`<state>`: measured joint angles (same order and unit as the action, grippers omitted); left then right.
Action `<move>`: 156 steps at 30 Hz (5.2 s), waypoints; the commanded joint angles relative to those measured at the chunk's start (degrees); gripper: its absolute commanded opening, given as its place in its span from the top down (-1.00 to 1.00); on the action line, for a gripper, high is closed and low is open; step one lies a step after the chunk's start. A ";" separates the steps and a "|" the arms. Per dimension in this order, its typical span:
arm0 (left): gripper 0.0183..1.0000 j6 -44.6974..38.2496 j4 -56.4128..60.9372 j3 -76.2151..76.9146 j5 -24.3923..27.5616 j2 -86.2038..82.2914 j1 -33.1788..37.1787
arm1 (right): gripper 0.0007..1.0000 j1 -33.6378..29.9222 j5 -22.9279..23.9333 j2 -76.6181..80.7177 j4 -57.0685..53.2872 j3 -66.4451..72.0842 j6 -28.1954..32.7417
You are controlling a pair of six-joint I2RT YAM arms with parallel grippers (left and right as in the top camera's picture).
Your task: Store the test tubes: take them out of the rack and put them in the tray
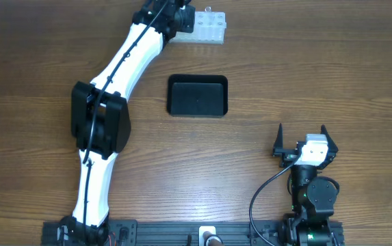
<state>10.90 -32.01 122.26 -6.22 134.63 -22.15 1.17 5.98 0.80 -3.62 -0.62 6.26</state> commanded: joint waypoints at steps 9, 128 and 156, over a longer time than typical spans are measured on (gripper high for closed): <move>0.96 -0.20 -5.46 0.72 0.13 -9.42 0.17 | -0.99 0.31 -0.28 -0.52 -0.22 0.31 0.02; 0.42 9.75 -38.66 0.76 14.38 5.81 -1.20 | -0.99 0.31 -0.28 -0.52 -0.22 0.31 0.02; -0.17 8.83 -19.12 0.76 -1.86 -8.87 -1.07 | -0.99 0.31 -0.28 -0.52 -0.22 0.31 0.02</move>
<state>20.40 -53.19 122.56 -1.76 126.02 -23.49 1.17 5.98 0.80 -3.62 -0.62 6.24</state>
